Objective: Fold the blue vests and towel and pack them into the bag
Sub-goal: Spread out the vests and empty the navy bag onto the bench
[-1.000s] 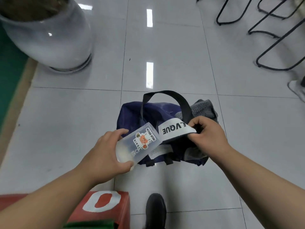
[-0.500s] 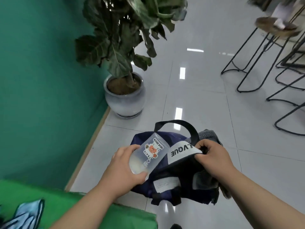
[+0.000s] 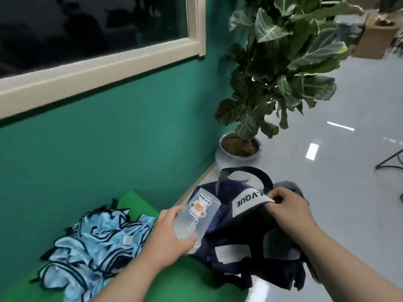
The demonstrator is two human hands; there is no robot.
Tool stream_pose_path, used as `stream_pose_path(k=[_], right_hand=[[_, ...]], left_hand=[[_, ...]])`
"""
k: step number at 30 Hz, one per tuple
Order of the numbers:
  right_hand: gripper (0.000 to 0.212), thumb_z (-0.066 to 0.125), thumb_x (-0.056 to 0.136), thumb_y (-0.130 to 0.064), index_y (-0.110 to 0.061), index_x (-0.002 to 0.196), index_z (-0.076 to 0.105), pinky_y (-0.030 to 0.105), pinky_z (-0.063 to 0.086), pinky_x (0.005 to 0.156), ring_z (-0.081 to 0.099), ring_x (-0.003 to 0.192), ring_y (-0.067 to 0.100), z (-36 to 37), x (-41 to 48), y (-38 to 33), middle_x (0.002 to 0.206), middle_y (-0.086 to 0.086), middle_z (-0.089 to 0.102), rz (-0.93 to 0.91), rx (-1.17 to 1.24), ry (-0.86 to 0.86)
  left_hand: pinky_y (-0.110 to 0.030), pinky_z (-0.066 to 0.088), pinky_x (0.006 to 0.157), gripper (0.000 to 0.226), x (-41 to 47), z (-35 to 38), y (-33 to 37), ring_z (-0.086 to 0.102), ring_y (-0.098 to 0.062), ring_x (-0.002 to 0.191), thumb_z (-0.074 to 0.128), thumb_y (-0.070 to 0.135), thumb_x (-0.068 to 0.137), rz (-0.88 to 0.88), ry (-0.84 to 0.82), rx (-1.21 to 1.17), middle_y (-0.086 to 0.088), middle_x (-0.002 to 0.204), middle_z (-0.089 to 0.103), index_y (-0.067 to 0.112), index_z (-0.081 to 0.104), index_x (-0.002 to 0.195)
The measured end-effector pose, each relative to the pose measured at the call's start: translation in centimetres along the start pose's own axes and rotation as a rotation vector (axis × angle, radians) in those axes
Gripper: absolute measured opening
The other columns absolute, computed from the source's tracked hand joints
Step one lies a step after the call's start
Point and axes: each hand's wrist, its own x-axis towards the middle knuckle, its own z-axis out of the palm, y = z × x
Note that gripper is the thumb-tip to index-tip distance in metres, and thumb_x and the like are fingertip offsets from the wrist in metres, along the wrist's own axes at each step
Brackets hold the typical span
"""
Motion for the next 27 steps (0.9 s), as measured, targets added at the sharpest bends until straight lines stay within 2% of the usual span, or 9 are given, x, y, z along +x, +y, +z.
stream_pose_path(k=[8, 10, 12, 16, 19, 23, 25, 27], right_hand=[[0.014, 0.068, 0.072, -0.014, -0.028, 0.073, 0.065, 0.027, 0.044, 0.063, 0.061, 0.069, 0.003, 4.4, -2.0, -5.2, 0.069, -0.024, 0.065, -0.170, -0.047, -0.214], [0.014, 0.069, 0.072, -0.014, -0.027, 0.072, 0.065, 0.027, 0.044, 0.062, 0.061, 0.067, 0.002, 5.6, -2.1, -6.2, 0.069, -0.023, 0.066, -0.222, -0.055, -0.276], [0.013, 0.070, 0.071, -0.014, -0.026, 0.072, 0.064, 0.027, 0.047, 0.063, 0.062, 0.066, 0.005, 6.6, -1.9, -7.1, 0.069, -0.020, 0.067, -0.275, -0.046, -0.333], [0.011, 0.070, 0.073, -0.016, -0.024, 0.073, 0.063, 0.018, 0.043, 0.057, 0.060, 0.063, 0.004, 7.9, -1.8, -8.7, 0.065, -0.016, 0.067, -0.373, -0.037, -0.442], [0.011, 0.069, 0.074, -0.016, -0.025, 0.073, 0.063, 0.020, 0.044, 0.057, 0.060, 0.061, 0.003, 8.7, -2.4, -9.7, 0.065, -0.013, 0.068, -0.463, -0.062, -0.541], [0.009, 0.070, 0.076, -0.018, -0.025, 0.075, 0.063, 0.017, 0.042, 0.052, 0.060, 0.057, 0.004, 10.1, -3.6, -11.2, 0.064, -0.011, 0.069, -0.586, -0.074, -0.658], [0.009, 0.070, 0.077, -0.019, -0.025, 0.075, 0.064, 0.022, 0.044, 0.055, 0.060, 0.056, 0.005, 10.8, -4.5, -11.7, 0.064, -0.010, 0.069, -0.632, -0.087, -0.702], [0.008, 0.070, 0.076, -0.020, -0.025, 0.075, 0.064, 0.026, 0.046, 0.058, 0.061, 0.056, 0.010, 11.7, -5.7, -12.2, 0.063, -0.008, 0.069, -0.660, -0.095, -0.739]], left_hand=[[-0.021, 0.040, 0.085, 0.068, -7.2, -5.1, -3.3, 0.049, 0.003, 0.110, 0.082, 0.038, 0.067, -0.205, 0.220, 0.008, 0.027, 0.119, 0.042, 0.050, 0.043, 0.121], [-0.019, 0.039, 0.083, 0.066, -8.7, -5.5, -3.5, 0.048, 0.005, 0.109, 0.083, 0.037, 0.069, -0.254, 0.265, -0.003, 0.029, 0.119, 0.041, 0.055, 0.040, 0.116], [-0.020, 0.039, 0.085, 0.065, -10.1, -5.7, -3.5, 0.047, 0.008, 0.109, 0.083, 0.038, 0.069, -0.308, 0.311, -0.011, 0.029, 0.120, 0.042, 0.058, 0.039, 0.113], [-0.026, 0.039, 0.097, 0.075, -13.4, -5.6, -3.5, 0.045, -0.001, 0.119, 0.081, 0.045, 0.067, -0.425, 0.391, 0.032, 0.023, 0.127, 0.041, 0.050, 0.039, 0.128], [-0.026, 0.038, 0.099, 0.078, -16.6, -5.4, -2.5, 0.045, -0.003, 0.119, 0.083, 0.043, 0.069, -0.500, 0.503, 0.044, 0.019, 0.127, 0.041, 0.043, 0.040, 0.134], [-0.024, 0.040, 0.092, 0.074, -21.2, -4.6, -1.1, 0.051, -0.002, 0.112, 0.086, 0.034, 0.071, -0.629, 0.667, -0.013, 0.019, 0.123, 0.044, 0.042, 0.042, 0.131], [-0.024, 0.046, 0.088, 0.073, -23.6, -4.1, -0.8, 0.056, -0.003, 0.106, 0.087, 0.029, 0.070, -0.679, 0.741, -0.055, 0.017, 0.121, 0.046, 0.039, 0.046, 0.130], [-0.017, 0.050, 0.075, 0.073, -25.8, -3.7, -0.4, 0.057, -0.001, 0.101, 0.087, 0.027, 0.071, -0.722, 0.781, -0.068, 0.016, 0.120, 0.047, 0.038, 0.047, 0.130]])
